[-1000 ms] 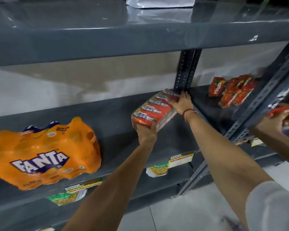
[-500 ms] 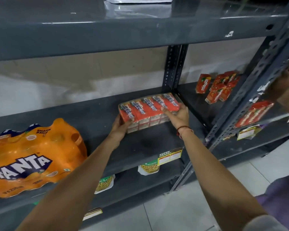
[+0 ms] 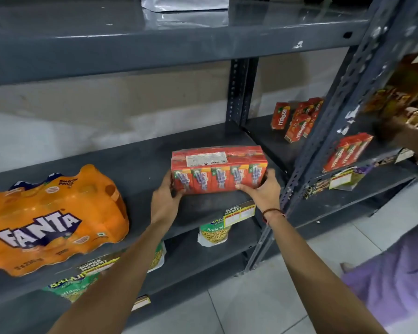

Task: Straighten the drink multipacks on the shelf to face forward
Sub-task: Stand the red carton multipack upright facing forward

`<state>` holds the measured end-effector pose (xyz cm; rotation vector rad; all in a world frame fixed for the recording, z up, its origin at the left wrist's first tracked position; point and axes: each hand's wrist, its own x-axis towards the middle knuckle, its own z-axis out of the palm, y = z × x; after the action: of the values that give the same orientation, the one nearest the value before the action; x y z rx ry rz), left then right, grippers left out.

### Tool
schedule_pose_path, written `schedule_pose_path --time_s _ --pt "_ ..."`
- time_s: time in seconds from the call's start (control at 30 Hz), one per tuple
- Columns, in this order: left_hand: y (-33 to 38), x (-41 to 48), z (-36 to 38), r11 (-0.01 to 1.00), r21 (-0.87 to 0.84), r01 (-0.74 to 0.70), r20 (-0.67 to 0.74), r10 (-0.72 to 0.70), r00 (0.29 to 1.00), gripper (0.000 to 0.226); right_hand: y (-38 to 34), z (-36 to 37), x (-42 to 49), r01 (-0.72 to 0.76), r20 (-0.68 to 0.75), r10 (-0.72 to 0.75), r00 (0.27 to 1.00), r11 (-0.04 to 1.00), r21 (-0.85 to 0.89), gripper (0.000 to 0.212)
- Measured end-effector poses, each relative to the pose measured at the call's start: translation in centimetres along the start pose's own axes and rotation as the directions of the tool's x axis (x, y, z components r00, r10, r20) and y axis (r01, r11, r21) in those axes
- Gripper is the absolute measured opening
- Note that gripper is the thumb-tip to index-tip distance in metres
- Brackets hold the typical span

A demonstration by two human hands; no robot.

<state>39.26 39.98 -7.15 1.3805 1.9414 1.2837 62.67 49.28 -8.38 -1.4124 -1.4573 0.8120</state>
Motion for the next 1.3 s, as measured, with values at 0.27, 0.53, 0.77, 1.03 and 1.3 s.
schedule_pose_path --time_s 0.27,0.53,0.77,1.03,1.3 --pt "3.6 -7.0 4.6 0.982 -0.188 -0.01 0.03 0.016 0.999 0.069 -3.6 -1.2 2.8 -0.165 0.193 0.094 0.977 0.904 0.395 0.098" --pt "5.9 -2.7 7.7 0.98 -0.157 0.121 0.364 -0.056 0.93 0.127 -3.6 -1.4 1.4 -0.111 0.058 0.096 0.994 0.919 0.379 0.031" --pt "4.8 0.8 6.2 0.998 -0.065 0.027 0.517 0.01 0.856 0.145 -4.5 -0.1 -7.4 -0.014 -0.17 0.096 0.981 0.902 0.432 0.037" --pt "0.1 1.3 0.1 1.0 -0.025 -0.019 0.534 0.029 0.845 0.053 -7.3 5.9 -14.2 -0.035 -0.205 0.174 0.963 0.837 0.546 0.025" --pt "-1.5 -0.8 -4.2 0.969 -0.112 0.222 -0.089 -0.232 0.969 0.062 -7.7 5.6 -8.4 0.063 -0.09 -0.037 0.995 0.949 0.309 0.008"
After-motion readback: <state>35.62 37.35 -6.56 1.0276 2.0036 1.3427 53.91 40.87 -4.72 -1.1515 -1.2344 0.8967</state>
